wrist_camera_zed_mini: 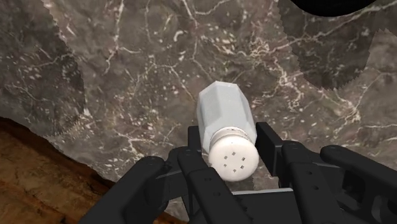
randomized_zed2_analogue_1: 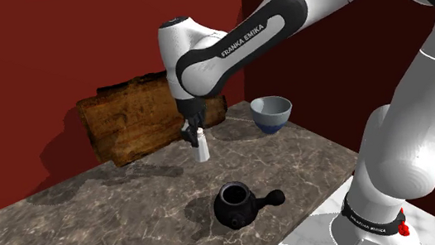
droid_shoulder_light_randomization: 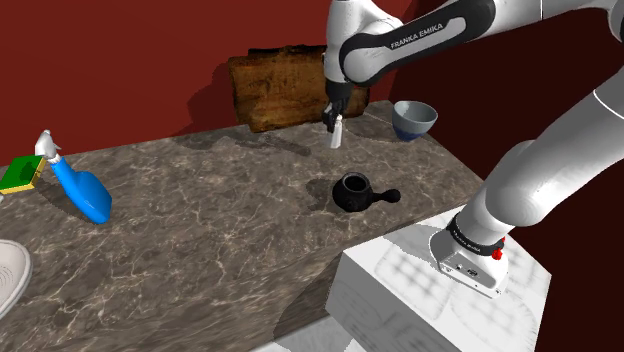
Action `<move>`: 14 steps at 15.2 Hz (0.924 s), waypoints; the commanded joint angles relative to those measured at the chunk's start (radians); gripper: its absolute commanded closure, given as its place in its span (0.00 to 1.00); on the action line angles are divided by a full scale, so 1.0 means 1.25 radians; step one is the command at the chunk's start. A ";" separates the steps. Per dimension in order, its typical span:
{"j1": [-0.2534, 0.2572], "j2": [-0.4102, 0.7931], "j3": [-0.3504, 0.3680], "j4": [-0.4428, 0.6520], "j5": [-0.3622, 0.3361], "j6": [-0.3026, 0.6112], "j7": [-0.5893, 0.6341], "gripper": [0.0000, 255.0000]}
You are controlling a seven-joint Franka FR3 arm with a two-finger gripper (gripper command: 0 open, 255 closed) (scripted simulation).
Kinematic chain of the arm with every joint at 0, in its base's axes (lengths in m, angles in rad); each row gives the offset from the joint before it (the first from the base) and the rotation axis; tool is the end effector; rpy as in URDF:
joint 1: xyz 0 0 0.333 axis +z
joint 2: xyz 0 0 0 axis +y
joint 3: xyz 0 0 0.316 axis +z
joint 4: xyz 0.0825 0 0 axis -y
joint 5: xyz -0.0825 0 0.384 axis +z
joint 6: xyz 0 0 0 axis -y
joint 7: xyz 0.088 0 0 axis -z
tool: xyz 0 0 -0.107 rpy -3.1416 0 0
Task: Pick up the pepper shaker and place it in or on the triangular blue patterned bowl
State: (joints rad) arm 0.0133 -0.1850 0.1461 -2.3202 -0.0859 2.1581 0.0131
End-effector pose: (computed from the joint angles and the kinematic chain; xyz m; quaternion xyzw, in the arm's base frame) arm 0.4765 0.0742 0.4174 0.9942 0.0952 0.0143 0.0483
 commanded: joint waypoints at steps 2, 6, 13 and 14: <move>0.000 -0.011 -0.001 0.022 0.004 -0.034 -0.005 1.00; 0.001 -0.027 -0.002 0.052 0.008 -0.078 -0.011 1.00; 0.002 -0.046 -0.004 0.109 0.013 -0.154 -0.020 1.00; 0.002 -0.048 -0.004 0.118 0.013 -0.164 -0.021 1.00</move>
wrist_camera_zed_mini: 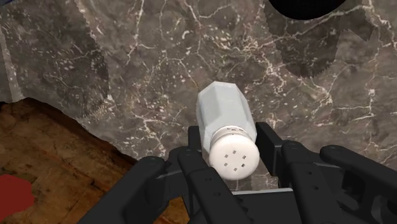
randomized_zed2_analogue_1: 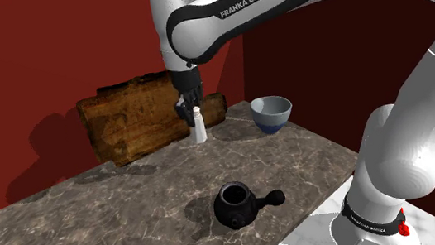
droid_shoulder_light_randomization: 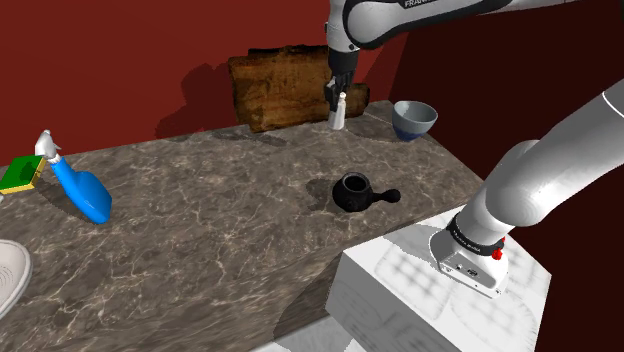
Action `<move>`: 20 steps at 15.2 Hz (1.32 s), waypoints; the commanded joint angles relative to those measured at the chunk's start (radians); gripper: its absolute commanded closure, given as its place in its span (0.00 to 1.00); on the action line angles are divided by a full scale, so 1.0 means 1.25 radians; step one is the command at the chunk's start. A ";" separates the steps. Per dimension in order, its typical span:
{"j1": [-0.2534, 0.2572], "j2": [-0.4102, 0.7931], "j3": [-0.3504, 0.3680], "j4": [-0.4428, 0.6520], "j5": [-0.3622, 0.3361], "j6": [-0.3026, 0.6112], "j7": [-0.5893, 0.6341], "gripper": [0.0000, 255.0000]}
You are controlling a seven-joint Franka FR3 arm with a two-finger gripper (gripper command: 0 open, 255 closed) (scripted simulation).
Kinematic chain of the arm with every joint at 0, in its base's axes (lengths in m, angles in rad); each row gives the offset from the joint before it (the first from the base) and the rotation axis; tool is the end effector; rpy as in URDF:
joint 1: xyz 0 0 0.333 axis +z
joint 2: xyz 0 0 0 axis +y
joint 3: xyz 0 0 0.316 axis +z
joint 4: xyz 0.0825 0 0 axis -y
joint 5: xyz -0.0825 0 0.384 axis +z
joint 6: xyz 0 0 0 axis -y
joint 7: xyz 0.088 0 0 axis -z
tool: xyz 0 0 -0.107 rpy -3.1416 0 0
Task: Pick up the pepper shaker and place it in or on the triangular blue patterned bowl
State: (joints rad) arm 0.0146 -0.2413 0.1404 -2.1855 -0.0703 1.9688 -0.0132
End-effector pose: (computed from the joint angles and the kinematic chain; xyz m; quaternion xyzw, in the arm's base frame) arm 0.4776 0.0734 0.4906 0.9942 0.0953 0.0143 0.0484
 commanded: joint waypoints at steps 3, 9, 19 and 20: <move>0.001 -0.008 0.000 0.037 0.002 -0.045 -0.004 1.00; 0.000 -0.013 -0.001 0.090 0.004 -0.103 -0.009 1.00; -0.069 -0.132 -0.130 -0.009 -0.025 -0.107 -0.196 1.00; -0.077 -0.140 -0.143 -0.014 -0.030 -0.108 -0.215 1.00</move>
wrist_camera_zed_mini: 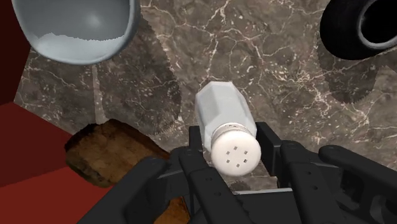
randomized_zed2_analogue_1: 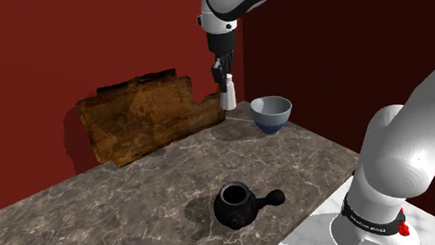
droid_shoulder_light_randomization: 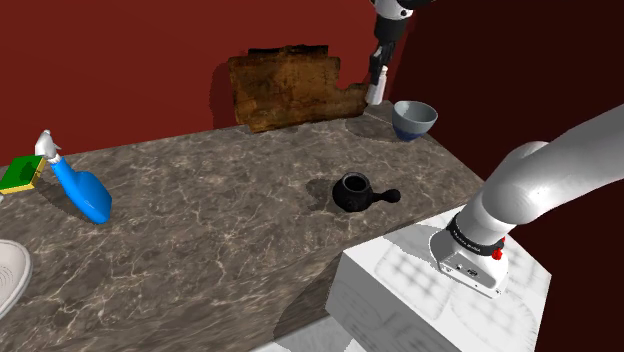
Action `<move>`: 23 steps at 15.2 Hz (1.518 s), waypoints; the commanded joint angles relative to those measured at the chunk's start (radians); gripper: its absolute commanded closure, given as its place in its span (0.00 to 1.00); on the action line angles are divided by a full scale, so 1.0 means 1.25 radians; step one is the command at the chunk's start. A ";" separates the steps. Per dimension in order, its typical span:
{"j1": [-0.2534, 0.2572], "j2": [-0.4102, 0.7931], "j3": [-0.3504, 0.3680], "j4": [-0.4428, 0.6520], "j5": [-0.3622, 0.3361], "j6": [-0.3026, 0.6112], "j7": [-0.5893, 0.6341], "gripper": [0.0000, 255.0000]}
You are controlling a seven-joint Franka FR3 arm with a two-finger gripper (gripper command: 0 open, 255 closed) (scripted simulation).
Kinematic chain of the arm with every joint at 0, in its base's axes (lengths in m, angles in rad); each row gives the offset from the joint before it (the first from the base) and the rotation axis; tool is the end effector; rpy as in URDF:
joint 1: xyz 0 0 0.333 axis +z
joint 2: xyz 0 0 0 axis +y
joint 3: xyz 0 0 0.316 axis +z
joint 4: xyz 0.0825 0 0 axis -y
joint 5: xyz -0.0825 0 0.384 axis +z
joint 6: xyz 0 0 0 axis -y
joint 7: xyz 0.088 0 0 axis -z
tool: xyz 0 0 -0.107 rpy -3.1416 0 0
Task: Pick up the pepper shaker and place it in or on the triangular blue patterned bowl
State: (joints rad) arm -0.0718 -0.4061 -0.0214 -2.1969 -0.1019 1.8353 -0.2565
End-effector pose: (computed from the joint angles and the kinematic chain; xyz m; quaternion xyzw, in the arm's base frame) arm 0.4338 -0.0498 0.5499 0.9943 0.0944 0.0141 0.0484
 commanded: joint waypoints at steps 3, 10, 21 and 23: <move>-0.030 -0.026 -0.056 -0.014 -0.021 -0.003 -0.078 1.00; -0.080 -0.036 -0.156 -0.005 -0.057 -0.007 -0.214 1.00; -0.119 -0.011 -0.250 -0.017 -0.084 0.047 -0.327 1.00; -0.120 -0.010 -0.252 -0.037 -0.085 0.068 -0.325 1.00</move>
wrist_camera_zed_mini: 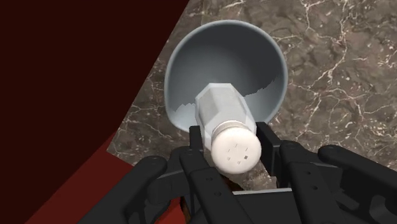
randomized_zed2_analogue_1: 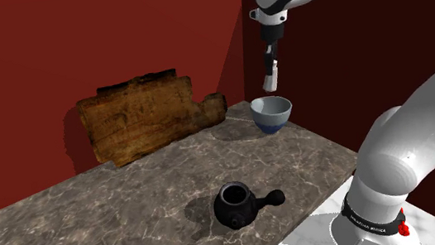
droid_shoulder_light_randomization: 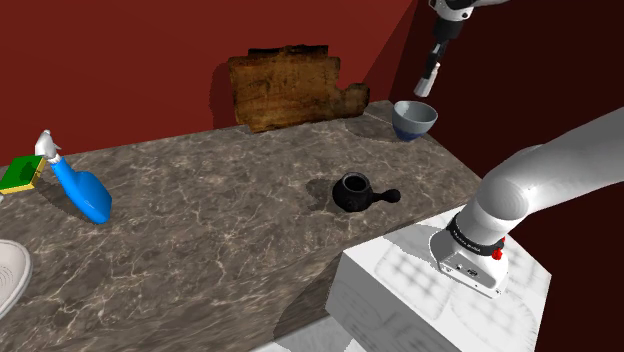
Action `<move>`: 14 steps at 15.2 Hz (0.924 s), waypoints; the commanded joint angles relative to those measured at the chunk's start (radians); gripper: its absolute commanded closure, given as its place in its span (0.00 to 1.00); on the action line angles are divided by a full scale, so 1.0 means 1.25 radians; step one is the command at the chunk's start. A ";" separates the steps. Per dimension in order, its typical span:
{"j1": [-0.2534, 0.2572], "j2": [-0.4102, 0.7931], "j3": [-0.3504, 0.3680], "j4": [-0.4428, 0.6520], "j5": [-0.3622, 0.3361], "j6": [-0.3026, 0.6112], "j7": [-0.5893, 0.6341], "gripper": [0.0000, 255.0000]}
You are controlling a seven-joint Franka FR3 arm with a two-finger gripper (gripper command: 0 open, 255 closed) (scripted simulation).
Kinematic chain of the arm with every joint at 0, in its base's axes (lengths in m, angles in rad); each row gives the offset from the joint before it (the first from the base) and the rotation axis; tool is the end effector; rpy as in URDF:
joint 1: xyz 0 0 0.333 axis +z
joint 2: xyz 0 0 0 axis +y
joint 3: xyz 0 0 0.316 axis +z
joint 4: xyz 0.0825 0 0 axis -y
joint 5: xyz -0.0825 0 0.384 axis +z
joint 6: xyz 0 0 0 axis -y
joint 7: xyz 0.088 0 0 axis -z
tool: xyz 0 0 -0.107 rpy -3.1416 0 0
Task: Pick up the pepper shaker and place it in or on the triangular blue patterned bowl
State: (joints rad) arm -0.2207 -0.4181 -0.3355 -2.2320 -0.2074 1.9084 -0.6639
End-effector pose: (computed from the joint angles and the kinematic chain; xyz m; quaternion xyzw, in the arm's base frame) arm 0.3605 -0.2594 0.5332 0.9942 0.0953 0.0139 0.0482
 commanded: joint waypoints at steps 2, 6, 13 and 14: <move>-0.001 0.002 -0.004 -0.029 -0.003 0.032 0.002 1.00; -0.003 0.009 -0.009 -0.066 -0.006 0.076 0.005 1.00; -0.004 0.022 -0.016 -0.109 -0.010 0.131 0.007 1.00; -0.004 0.022 -0.016 -0.109 -0.010 0.131 0.007 1.00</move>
State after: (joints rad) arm -0.2261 -0.3910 -0.3553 -2.3675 -0.2194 2.0707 -0.6545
